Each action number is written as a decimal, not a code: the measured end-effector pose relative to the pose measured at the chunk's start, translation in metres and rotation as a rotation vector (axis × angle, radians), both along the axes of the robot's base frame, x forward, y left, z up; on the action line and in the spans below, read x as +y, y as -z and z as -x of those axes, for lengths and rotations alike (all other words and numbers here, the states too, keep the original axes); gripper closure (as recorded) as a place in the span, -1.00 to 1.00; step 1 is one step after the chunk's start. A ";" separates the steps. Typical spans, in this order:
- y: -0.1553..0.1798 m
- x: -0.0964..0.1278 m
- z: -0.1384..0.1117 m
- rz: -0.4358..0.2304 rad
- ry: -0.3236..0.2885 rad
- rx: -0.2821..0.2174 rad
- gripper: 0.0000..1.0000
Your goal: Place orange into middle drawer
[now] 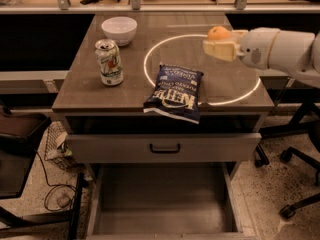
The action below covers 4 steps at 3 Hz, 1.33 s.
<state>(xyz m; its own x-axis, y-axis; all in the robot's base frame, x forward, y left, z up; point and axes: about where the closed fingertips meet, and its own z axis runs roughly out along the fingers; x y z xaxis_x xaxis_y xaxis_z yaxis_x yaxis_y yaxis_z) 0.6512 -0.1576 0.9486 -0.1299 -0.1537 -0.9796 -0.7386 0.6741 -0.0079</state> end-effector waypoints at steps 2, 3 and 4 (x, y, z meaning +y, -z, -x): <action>0.058 -0.041 0.072 -0.050 0.019 -0.022 1.00; 0.090 -0.070 0.119 -0.020 -0.027 -0.027 1.00; 0.121 -0.076 0.151 -0.033 -0.123 0.006 1.00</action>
Offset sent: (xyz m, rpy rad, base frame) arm -0.1256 -0.0909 -0.0834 0.0687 -0.0544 -0.0774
